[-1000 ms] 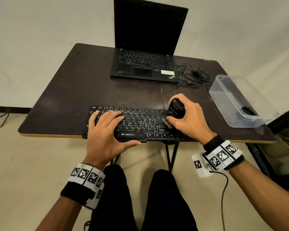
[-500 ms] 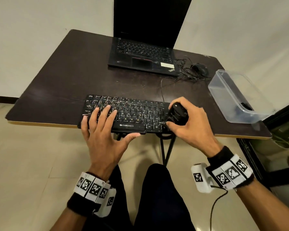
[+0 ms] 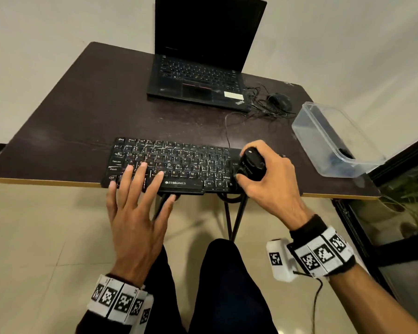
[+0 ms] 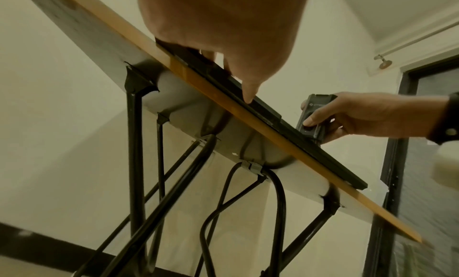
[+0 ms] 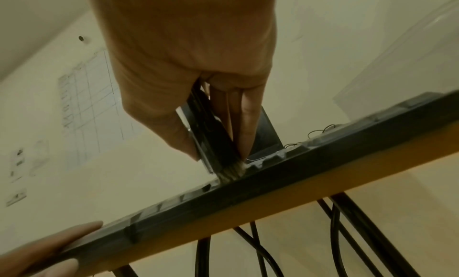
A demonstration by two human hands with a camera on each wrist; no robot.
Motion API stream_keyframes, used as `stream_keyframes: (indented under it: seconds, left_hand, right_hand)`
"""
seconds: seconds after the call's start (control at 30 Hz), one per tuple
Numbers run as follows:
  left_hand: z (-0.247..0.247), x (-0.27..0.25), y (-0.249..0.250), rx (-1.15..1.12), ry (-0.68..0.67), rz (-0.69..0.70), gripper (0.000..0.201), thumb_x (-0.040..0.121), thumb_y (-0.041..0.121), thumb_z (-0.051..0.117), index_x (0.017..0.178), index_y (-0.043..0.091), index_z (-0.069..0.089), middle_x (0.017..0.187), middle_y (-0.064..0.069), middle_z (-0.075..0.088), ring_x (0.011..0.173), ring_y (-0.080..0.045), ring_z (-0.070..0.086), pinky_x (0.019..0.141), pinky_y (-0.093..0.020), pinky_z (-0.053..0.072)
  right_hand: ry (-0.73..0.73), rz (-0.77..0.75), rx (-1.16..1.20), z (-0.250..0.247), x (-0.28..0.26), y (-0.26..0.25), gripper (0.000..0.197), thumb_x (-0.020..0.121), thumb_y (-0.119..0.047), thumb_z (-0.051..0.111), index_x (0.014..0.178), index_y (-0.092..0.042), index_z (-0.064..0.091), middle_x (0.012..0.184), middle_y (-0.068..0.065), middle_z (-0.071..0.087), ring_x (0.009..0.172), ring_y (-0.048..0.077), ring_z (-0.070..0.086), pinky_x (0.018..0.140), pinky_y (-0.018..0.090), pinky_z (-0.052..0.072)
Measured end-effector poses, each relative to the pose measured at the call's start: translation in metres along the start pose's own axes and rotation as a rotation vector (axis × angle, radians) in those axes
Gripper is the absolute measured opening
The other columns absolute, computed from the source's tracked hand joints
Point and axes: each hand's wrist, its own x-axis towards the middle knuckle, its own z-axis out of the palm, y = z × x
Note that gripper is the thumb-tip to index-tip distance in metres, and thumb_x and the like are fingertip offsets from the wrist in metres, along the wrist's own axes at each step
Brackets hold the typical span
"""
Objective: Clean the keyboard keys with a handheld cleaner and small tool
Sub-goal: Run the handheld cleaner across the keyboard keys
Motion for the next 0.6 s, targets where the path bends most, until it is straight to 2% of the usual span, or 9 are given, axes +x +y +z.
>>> stream_keyframes:
  seconds: [0.17, 0.27, 0.4, 0.53, 0.6]
  left_hand:
    - [0.000, 0.000, -0.002, 0.015, -0.027, 0.007, 0.049, 0.105, 0.039, 0.057, 0.149, 0.020, 0.058, 0.166, -0.005, 0.040, 0.158, -0.028, 0.029, 0.129, -0.054, 0.016]
    - [-0.001, -0.001, -0.003, 0.019, -0.026, 0.006, 0.048, 0.106, 0.041, 0.055, 0.149, 0.020, 0.058, 0.166, -0.005, 0.041, 0.158, -0.027, 0.029, 0.128, -0.055, 0.018]
    - [0.001, 0.000, -0.001, 0.033, -0.030, -0.010, 0.049, 0.105, 0.042, 0.056, 0.150, 0.020, 0.057, 0.166, -0.006, 0.040, 0.158, -0.028, 0.030, 0.128, -0.055, 0.017]
    - [0.003, 0.000, -0.001, 0.021, -0.014, -0.013, 0.049, 0.105, 0.041, 0.058, 0.150, 0.020, 0.058, 0.165, -0.006, 0.041, 0.157, -0.029, 0.030, 0.128, -0.055, 0.017]
    - [0.003, 0.000, -0.002, 0.027, -0.022, -0.015, 0.048, 0.106, 0.042, 0.058, 0.149, 0.021, 0.058, 0.165, -0.006, 0.041, 0.157, -0.028, 0.031, 0.128, -0.056, 0.018]
  right_hand:
    - [0.040, 0.074, 0.044, 0.004, 0.006, -0.001, 0.040, 0.073, -0.020, 0.083, 0.104, -0.030, 0.060, 0.083, -0.011, 0.070, 0.080, 0.018, 0.069, 0.078, 0.043, 0.059]
    - [0.016, 0.026, 0.093, 0.005, -0.006, -0.008, 0.040, 0.073, -0.017, 0.085, 0.103, -0.029, 0.061, 0.083, -0.010, 0.069, 0.078, 0.013, 0.068, 0.075, 0.038, 0.058]
    - [0.066, 0.084, 0.072, -0.001, 0.004, 0.002, 0.040, 0.073, -0.018, 0.085, 0.104, -0.027, 0.062, 0.085, -0.008, 0.071, 0.080, 0.015, 0.070, 0.079, 0.044, 0.060]
    - [-0.012, 0.005, 0.084, 0.001, -0.007, -0.009, 0.041, 0.073, -0.016, 0.087, 0.104, -0.028, 0.062, 0.086, -0.010, 0.070, 0.080, 0.013, 0.070, 0.077, 0.039, 0.059]
    - [0.019, 0.036, 0.056, -0.001, -0.003, -0.004, 0.041, 0.073, -0.017, 0.087, 0.104, -0.027, 0.062, 0.086, -0.010, 0.070, 0.080, 0.014, 0.070, 0.078, 0.041, 0.059]
